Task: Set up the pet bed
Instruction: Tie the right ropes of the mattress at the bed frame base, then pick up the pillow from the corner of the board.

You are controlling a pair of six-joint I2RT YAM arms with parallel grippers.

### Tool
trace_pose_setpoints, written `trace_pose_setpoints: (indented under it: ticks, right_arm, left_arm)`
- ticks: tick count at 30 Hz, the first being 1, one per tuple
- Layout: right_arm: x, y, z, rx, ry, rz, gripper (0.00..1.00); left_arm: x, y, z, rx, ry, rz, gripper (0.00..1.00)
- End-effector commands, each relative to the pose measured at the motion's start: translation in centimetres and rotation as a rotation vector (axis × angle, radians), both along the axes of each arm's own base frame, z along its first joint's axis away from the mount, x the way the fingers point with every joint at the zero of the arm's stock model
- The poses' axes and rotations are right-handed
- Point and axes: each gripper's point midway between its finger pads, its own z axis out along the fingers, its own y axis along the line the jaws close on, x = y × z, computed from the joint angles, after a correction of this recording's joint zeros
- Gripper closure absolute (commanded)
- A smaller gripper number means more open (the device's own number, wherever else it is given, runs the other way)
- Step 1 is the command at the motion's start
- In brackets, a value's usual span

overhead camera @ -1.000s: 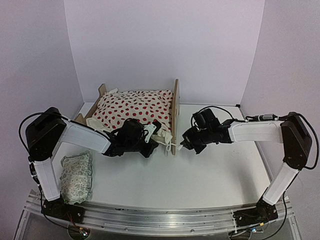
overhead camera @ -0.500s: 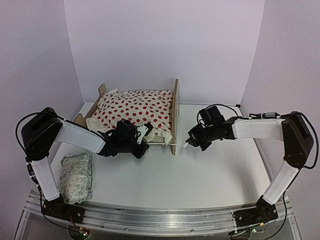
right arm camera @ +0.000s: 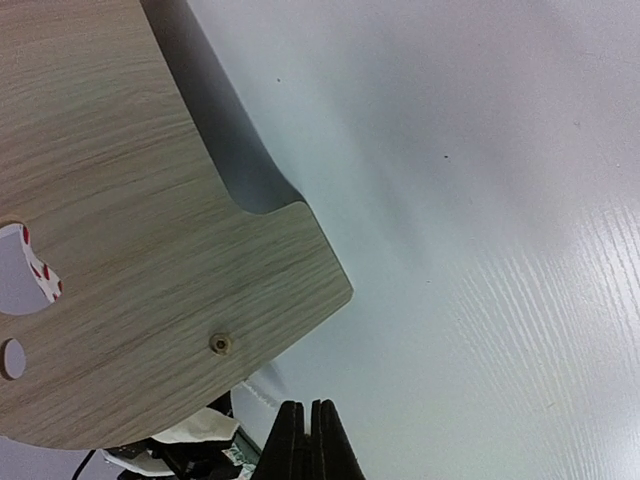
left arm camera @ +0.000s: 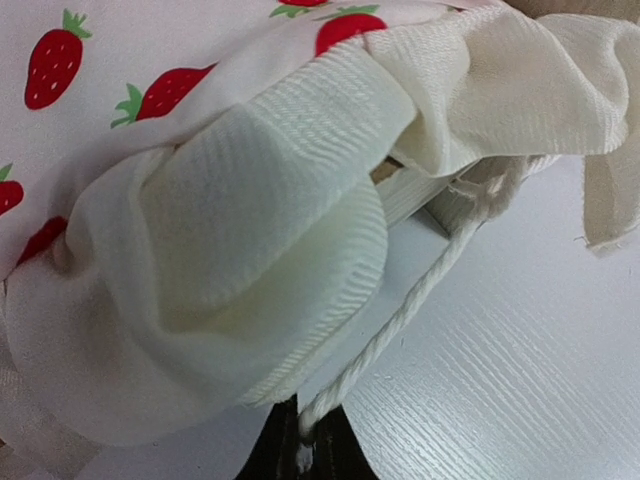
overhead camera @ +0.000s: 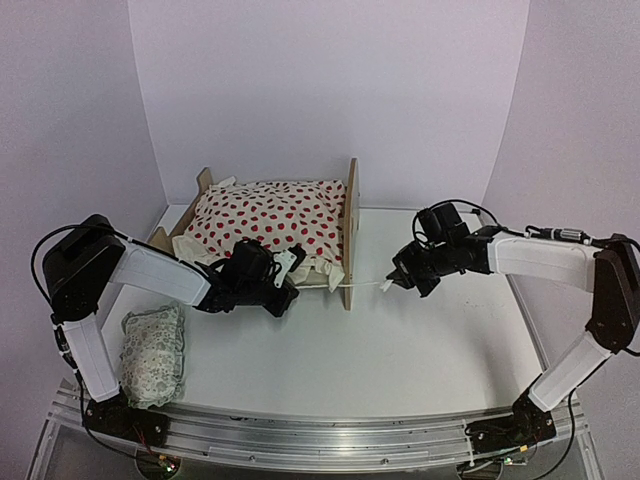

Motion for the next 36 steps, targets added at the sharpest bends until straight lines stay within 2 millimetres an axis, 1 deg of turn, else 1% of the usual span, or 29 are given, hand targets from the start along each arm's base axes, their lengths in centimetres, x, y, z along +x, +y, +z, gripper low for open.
trace_pose_setpoints:
  ticks: [1,3,8,9,11,12,13,15,17,18,21,22,23,24,25,27,29,31,34,36]
  right_arm:
    - [-0.6,-0.4,0.5,-0.010,-0.002,0.025,0.86]
    - [-0.4,0.0,0.8,-0.001,-0.006,0.042,0.74]
    - [0.5,1.5,2.2,0.034,-0.026,0.092,0.63]
    - [0.7,1.8,2.7,0.039,-0.040,0.097,0.59]
    - [1.2,2.1,3.9,0.045,-0.072,0.110,0.53]
    - [1.4,2.2,4.4,0.047,-0.086,0.116,0.52]
    - [1.6,2.3,4.9,0.047,-0.099,0.122,0.51]
    - [1.9,2.4,5.8,0.051,-0.122,0.127,0.50]
    - [2.0,2.3,6.5,0.047,-0.144,0.132,0.49]
    - [2.0,2.2,6.8,0.043,-0.155,0.133,0.49]
    - [1.7,1.6,7.1,0.029,-0.171,0.128,0.48]
    - [1.6,1.5,7.1,0.026,-0.173,0.127,0.48]
    - [1.5,1.4,7.1,0.026,-0.172,0.128,0.48]
    - [1.3,1.4,7.0,0.027,-0.169,0.130,0.48]
    - [1.1,1.3,7.0,0.028,-0.167,0.132,0.47]
    - [0.7,1.1,7.2,0.028,-0.167,0.136,0.47]
    - [0.3,0.8,7.2,0.021,-0.165,0.139,0.47]
    - [-0.1,0.6,7.1,0.017,-0.158,0.142,0.47]
    - [-0.6,0.4,7.1,0.018,-0.149,0.150,0.47]
    - [-0.9,0.3,7.2,0.019,-0.143,0.158,0.47]
  left_arm:
    - [0.7,-0.3,2.8,-0.039,-0.040,-0.004,0.81]
    - [0.1,-0.4,3.4,-0.053,-0.043,-0.036,0.68]
    - [-1.2,0.3,5.3,-0.069,-0.039,-0.057,0.40]
    - [-1.5,0.5,5.8,-0.068,-0.035,-0.060,0.26]
    - [-2.0,1.1,6.8,-0.069,-0.030,-0.055,0.10]
    - [-2.4,1.4,7.4,-0.071,-0.026,-0.053,0.03]
    - [-2.8,1.9,8.4,-0.078,-0.021,-0.046,0.01]
    - [-3.6,3.1,9.8,-0.076,-0.010,-0.023,0.01]
    - [-4.4,4.8,12.0,-0.073,-0.017,0.018,0.01]
    - [-4.4,5.8,13.1,-0.065,-0.032,0.054,0.01]
    - [-4.5,9.1,16.1,-0.045,-0.073,0.177,0.01]
    - [-4.6,10.6,16.5,-0.037,-0.059,0.251,0.01]
    - [-4.2,12.3,17.0,-0.027,-0.049,0.357,0.01]
    - [-4.1,14.1,16.9,-0.007,-0.017,0.463,0.01]
    - [-4.2,15.4,16.3,0.009,0.038,0.555,0.01]
    - [-5.3,17.8,14.3,0.087,0.155,0.693,0.00]
    - [-6.6,19.0,12.6,0.143,0.263,0.791,0.00]
    - [-8.0,20.4,11.5,0.163,0.335,0.877,0.01]
    - [-10.3,22.1,10.0,0.124,0.428,0.985,0.00]
    - [-11.8,23.5,8.6,0.154,0.482,1.065,0.01]
